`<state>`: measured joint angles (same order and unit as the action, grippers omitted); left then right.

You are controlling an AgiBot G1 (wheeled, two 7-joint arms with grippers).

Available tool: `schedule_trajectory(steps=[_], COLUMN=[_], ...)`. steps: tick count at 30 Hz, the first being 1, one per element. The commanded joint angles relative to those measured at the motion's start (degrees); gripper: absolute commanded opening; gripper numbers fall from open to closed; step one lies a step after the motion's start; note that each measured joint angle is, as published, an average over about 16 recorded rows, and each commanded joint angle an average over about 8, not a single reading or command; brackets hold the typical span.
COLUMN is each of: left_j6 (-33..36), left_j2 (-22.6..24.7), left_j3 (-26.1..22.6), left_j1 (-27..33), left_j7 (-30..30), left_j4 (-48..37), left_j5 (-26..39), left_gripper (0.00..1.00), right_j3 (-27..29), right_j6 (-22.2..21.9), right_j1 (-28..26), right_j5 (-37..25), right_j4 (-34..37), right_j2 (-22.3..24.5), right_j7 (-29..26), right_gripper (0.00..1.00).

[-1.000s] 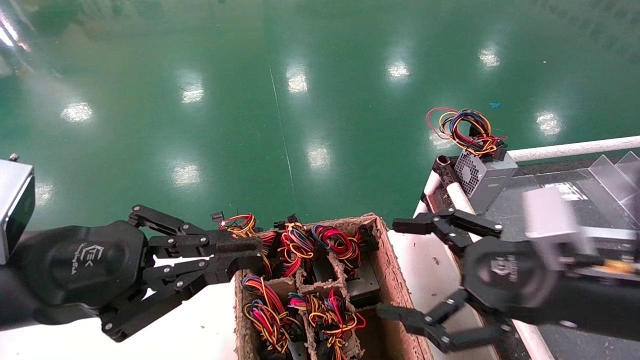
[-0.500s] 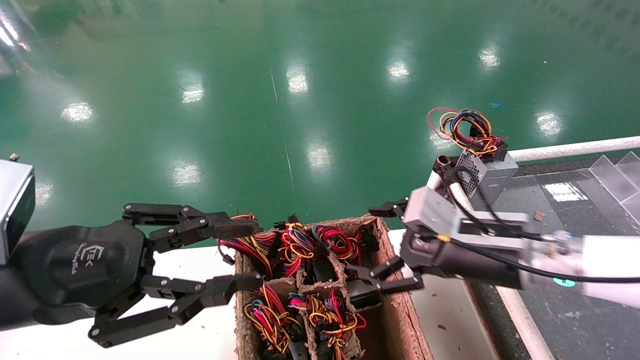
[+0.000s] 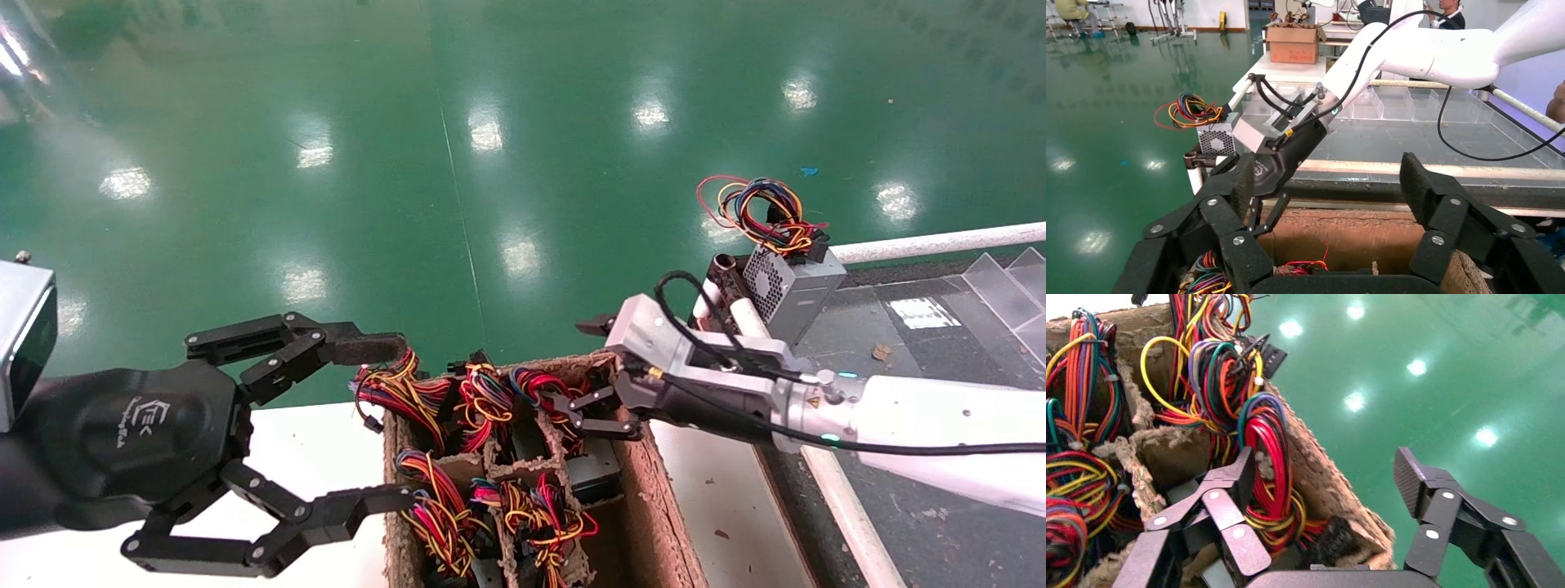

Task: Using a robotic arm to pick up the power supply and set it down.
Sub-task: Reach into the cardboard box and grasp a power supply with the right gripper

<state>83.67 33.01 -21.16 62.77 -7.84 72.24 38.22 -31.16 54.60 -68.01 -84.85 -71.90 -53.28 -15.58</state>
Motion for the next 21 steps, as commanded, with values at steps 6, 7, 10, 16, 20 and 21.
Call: schedule_trajectory(steps=[6,7,10,16,20,21], left_j6=[0.0,0.0,0.0,0.0,0.0,0.0], left_j2=[0.0,0.0,0.0,0.0,0.0,0.0], left_j3=[0.0,0.0,0.0,0.0,0.0,0.0], left_j1=[0.0,0.0,0.0,0.0,0.0,0.0], left_j7=[0.0,0.0,0.0,0.0,0.0,0.0], left_j4=[0.0,0.0,0.0,0.0,0.0,0.0], left_j5=[0.0,0.0,0.0,0.0,0.0,0.0], left_gripper=[1.0,1.0,1.0,1.0,1.0,1.0], right_j3=[-0.2,-0.3,-0.5,-0.8,-0.9,-0.9], right_j6=[-1.7,-1.7,-2.0,-2.6,-3.0,-3.1], right_j1=[0.7,0.7,0.8,0.9,1.2,1.3], right_j5=[-0.7,-0.8,-1.0,-1.7,-1.9,-1.9], right_j4=[-0.5,-0.4,-0.2,-0.2,-0.7,-0.9], right_j2=[-0.9,-1.0,-1.6,-2.4,-2.4,-2.4], right_j7=[-1.4,-1.4,-1.6,-1.8,-1.9,-1.9], right_gripper=[0.0,0.0,0.0,0.0,0.0,0.0])
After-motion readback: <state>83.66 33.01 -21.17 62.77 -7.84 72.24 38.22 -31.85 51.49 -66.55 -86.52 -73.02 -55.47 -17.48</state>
